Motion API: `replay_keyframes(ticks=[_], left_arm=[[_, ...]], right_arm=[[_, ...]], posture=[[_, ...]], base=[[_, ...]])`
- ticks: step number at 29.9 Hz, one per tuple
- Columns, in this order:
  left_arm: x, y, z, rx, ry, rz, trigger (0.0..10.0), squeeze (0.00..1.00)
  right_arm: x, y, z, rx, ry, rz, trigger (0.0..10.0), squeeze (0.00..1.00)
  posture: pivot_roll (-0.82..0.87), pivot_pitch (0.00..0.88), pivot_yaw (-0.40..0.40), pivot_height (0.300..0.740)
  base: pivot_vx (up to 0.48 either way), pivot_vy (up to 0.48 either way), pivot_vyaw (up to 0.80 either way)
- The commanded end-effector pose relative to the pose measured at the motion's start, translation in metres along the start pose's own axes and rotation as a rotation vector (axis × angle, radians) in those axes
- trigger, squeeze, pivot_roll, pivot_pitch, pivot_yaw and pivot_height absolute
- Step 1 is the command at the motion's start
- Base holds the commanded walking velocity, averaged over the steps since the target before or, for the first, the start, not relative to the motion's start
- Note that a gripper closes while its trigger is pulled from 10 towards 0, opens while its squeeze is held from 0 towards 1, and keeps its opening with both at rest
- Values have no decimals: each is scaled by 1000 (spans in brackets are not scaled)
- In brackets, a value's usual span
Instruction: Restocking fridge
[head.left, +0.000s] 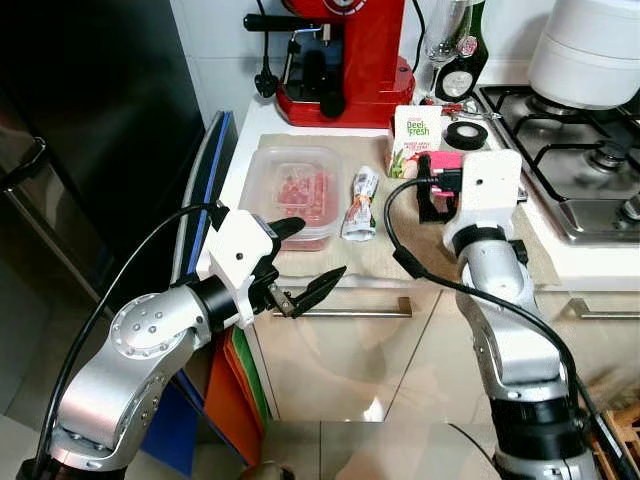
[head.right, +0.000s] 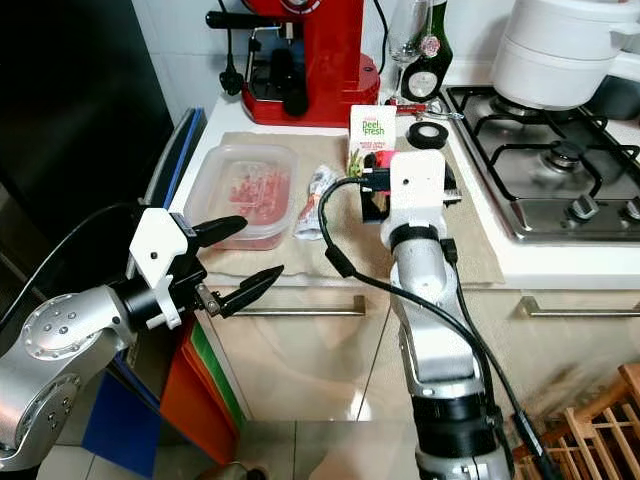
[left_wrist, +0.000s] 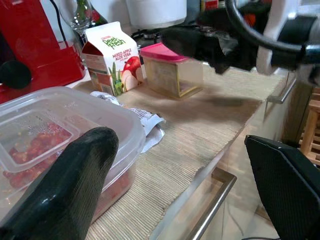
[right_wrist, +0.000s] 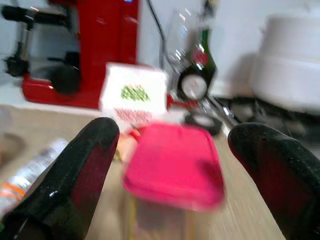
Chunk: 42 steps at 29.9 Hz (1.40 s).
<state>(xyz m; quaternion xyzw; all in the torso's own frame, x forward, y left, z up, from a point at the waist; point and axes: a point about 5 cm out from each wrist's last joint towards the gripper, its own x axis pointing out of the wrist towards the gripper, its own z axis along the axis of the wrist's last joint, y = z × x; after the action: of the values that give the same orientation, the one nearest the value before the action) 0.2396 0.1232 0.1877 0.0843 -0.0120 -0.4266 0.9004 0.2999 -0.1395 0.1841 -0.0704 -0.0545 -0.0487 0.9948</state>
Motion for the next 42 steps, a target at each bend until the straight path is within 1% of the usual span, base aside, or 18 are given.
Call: replay_keyframes(ticks=[1, 3, 5, 7, 8, 10, 11, 13, 18, 19, 21, 25, 30, 34, 38, 40, 42], left_arm=[[-5, 0, 2, 5, 5, 1, 10000, 0], [-7, -1, 2, 5, 9, 3, 10000, 0], [-9, 0, 2, 7, 13, 10, 10000, 0], [-9, 0, 2, 7, 14, 13, 10000, 0], [-10, 0, 2, 9, 14, 19, 10000, 0], [-10, 1, 3, 8, 14, 21, 10000, 0], [-10, 0, 2, 8, 15, 21, 10000, 0], [-10, 0, 2, 7, 17, 20, 10000, 0], [-9, -1, 3, 6, 14, 17, 10000, 0], [-9, -1, 3, 6, 14, 16, 10000, 0], [-9, -1, 3, 5, 14, 13, 10000, 0], [-8, -2, 3, 4, 13, 10, 10000, 0], [-8, -3, 2, 1, 14, 5, 10000, 0], [-8, -3, 2, 2, 15, 3, 10000, 0], [-8, -3, 2, 1, 15, 2, 10000, 0], [-8, -4, 1, -7, 21, -10, 10000, 0], [-9, -5, 1, -8, 23, -13, 10000, 0]], right_arm=[[-6, -7, 0, 44, -25, -45, 10000, 1000], [-11, -9, -4, 59, -19, -57, 10000, 1000], [-18, -10, -11, 93, -8, -55, 10000, 1000], [-21, -11, -12, 102, -5, -51, 10000, 1000], [-29, -8, -14, 133, -9, -15, 10000, 1000], [-32, -7, -15, 147, -11, 4, 10000, 1000], [-36, -1, -16, 172, -12, 53, 10000, 1000], [-37, 2, -17, 178, -15, 74, 10000, 1000], [-35, 5, -15, 181, -26, 72, 10000, 1000], [-34, 6, -16, 159, -16, 69, 10000, 1000], [-30, 6, -23, 112, 44, 30, 10000, 1000], [-25, 6, -31, 82, 105, 1, 10000, 1000], [-23, 15, -38, 95, 143, 23, 10000, 1000], [-20, 21, -39, 111, 156, 22, 10000, 1000], [-15, 22, -40, 118, 165, 3, 10000, 1000], [-10, 23, -42, 114, 174, -23, 10000, 1000], [-8, 23, -43, 114, 176, -28, 10000, 1000]], posture=[[113, 29, 59, 740], [113, 29, 59, 740], [125, 29, 50, 740], [128, 27, 46, 740], [128, 27, 45, 740], [128, 27, 45, 740], [127, 26, 44, 740], [122, 26, 49, 740], [120, 25, 50, 740], [120, 25, 50, 740], [120, 25, 50, 740], [120, 25, 50, 740], [122, 16, 48, 740], [125, 12, 45, 740], [127, 9, 42, 740], [129, 4, 39, 740], [129, 4, 39, 740]], base=[[0, 0, 0], [0, 0, 0], [0, 0, 0], [0, 0, 0], [0, 0, 0], [0, 0, 0], [0, 0, 0], [0, 0, 0], [0, 0, 0], [0, 0, 0], [0, 0, 0], [0, 0, 0], [0, 0, 0], [0, 0, 0], [0, 0, 0], [0, 0, 0], [0, 0, 0]])
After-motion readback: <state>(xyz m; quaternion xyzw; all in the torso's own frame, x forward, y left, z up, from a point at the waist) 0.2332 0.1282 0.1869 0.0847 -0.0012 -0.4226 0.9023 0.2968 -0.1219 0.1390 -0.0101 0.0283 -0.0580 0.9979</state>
